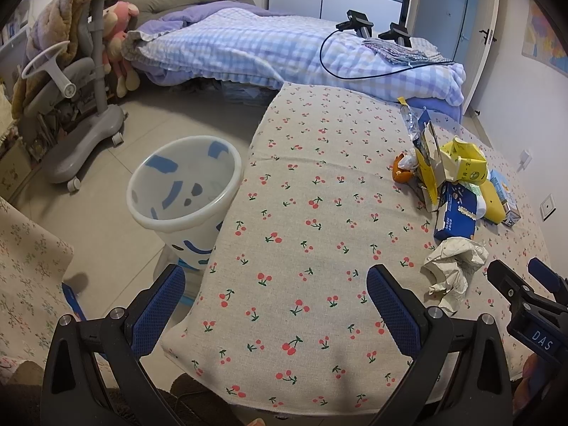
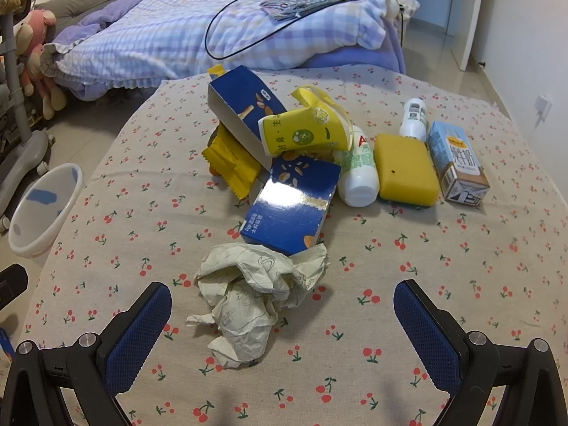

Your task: Collect trash

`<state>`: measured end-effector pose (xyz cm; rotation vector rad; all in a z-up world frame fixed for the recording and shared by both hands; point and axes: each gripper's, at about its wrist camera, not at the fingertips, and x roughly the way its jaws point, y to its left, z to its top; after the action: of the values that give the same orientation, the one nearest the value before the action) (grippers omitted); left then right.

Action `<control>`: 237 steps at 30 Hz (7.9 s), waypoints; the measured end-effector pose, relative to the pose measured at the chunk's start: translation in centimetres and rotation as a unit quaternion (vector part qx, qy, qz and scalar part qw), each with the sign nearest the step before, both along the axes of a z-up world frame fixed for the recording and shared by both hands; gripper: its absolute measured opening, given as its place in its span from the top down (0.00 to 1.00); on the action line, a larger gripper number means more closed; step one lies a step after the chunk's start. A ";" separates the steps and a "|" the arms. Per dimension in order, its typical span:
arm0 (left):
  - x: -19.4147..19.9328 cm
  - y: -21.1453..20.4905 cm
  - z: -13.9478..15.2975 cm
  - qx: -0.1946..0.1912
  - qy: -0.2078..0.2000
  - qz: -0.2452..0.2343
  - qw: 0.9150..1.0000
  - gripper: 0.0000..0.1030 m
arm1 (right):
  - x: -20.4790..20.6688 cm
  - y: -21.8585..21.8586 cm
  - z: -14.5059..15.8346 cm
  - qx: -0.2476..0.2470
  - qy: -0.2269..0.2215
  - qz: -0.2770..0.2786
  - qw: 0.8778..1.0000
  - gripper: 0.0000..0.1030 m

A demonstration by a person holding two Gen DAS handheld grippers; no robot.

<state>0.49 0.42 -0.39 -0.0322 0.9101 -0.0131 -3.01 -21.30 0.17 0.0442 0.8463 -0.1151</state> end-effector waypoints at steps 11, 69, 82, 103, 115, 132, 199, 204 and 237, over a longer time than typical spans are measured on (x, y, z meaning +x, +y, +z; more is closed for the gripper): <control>0.0 0.0 0.1 -0.002 0.002 0.002 1.000 0.00 | 0.0 -0.1 -0.1 0.005 0.000 0.000 1.000 0.00; 13.2 -9.2 2.4 -0.102 0.097 -0.159 0.977 0.09 | 10.2 -16.7 3.6 0.018 0.066 -0.110 0.992 0.00; 19.5 -12.9 0.4 -0.186 0.067 -0.166 0.966 0.47 | 14.5 -23.0 -1.5 0.082 0.130 -0.159 0.975 0.11; 19.2 -13.9 1.2 -0.211 0.008 -0.161 0.964 0.87 | 13.0 -24.5 -2.9 0.147 0.140 -0.182 0.962 0.43; 17.2 -9.0 4.3 -0.242 -0.033 -0.137 0.960 0.87 | 11.8 -21.0 2.7 0.130 0.067 -0.154 0.977 0.45; 16.5 4.5 5.2 -0.232 -0.056 -0.025 0.971 0.87 | 14.1 -9.8 5.5 0.151 0.029 -0.050 0.987 0.45; 12.6 23.1 -4.0 -0.033 0.121 0.127 0.984 0.09 | 20.1 20.9 -1.8 0.144 0.120 0.254 0.949 0.27; 12.6 21.6 -3.5 -0.033 0.117 0.109 0.987 0.09 | 19.3 18.7 -0.5 0.125 0.106 0.237 0.958 0.26; 11.6 7.7 -2.4 -0.016 0.120 -0.035 0.992 0.04 | 12.4 -4.2 -2.4 0.101 0.155 0.021 0.983 0.07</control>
<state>12.08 8.08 -2.81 -0.0313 1.1518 -0.0914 9.37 -25.49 -2.28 0.2029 1.1676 0.0041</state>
